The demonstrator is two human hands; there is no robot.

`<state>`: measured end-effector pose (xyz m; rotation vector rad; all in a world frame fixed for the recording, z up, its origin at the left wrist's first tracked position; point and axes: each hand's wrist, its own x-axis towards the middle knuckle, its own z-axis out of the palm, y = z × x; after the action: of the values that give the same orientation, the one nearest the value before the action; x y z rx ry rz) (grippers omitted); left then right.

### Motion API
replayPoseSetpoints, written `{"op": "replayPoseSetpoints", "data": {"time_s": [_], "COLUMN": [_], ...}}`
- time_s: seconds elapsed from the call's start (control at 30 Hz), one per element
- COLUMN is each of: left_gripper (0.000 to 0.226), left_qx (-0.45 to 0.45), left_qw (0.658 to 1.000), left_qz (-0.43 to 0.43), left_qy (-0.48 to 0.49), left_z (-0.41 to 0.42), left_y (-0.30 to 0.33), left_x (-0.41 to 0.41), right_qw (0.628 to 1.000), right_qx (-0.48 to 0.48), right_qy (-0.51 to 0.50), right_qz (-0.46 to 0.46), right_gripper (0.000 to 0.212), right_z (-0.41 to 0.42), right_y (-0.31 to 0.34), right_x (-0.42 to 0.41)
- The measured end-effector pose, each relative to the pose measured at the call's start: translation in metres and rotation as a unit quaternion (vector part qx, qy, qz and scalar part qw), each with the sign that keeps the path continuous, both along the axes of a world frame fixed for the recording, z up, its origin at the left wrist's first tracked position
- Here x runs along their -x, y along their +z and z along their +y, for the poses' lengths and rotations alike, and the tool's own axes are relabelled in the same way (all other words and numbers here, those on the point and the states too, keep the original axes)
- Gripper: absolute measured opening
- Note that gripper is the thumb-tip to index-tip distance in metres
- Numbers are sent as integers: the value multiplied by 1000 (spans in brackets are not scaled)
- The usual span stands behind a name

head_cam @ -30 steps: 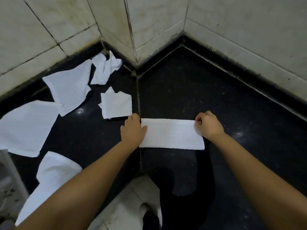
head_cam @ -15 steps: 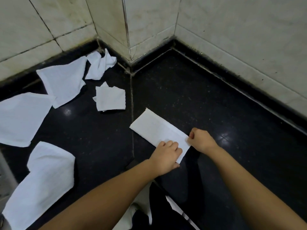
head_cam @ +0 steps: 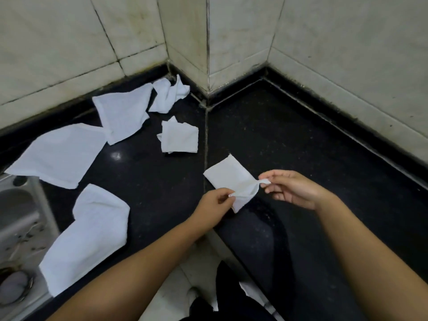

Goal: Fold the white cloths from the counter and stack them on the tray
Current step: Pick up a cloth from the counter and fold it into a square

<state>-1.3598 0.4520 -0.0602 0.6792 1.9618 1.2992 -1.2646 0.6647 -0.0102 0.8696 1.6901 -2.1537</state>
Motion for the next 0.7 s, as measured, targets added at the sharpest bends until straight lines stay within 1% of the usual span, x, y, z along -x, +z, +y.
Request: {"op": "replayPoseSetpoints", "data": {"time_s": [0.07, 0.1, 0.13, 0.2, 0.23, 0.3, 0.37, 0.43, 0.57, 0.7], "left_gripper": [17, 20, 21, 23, 24, 26, 24, 20, 14, 13], "left_qx": [-13, -5, 7, 32, 48, 91, 139, 176, 232, 287], "left_qw": [997, 994, 991, 985, 984, 984, 980, 971, 954, 931], "left_qz": [-63, -85, -105, -134, -133, -88, -11, 45, 105, 184], "left_qy": [49, 69, 83, 100, 106, 124, 143, 155, 160, 132], "left_z": [-3, -4, -3, 2, 6, 14, 20, 23, 26, 25], "left_y": [4, 6, 8, 10, 10, 6, 0, -2, -10, -16], "left_x": [11, 16, 20, 27, 31, 40, 51, 60, 73, 78], "right_qw": [999, 995, 989, 972, 963, 952, 942, 932, 914, 895], "right_qx": [-26, -64, -115, -211, -247, -291, -322, -348, -388, -422], "right_qy": [38, 69, 89, 97, 92, 75, 74, 78, 82, 92], "right_qz": [-10, -18, -28, -44, -46, -55, -64, -72, -90, -110], "right_gripper": [23, 23, 19, 4, 13, 24, 24, 21, 19, 19], "right_z": [-1, -1, -3, -5, -4, -5, -8, -11, -17, -21], "right_y": [2, 2, 3, 1, -3, -11, -19, -30, -48, -62], "right_x": [19, 29, 38, 55, 64, 82, 99, 113, 130, 130]}}
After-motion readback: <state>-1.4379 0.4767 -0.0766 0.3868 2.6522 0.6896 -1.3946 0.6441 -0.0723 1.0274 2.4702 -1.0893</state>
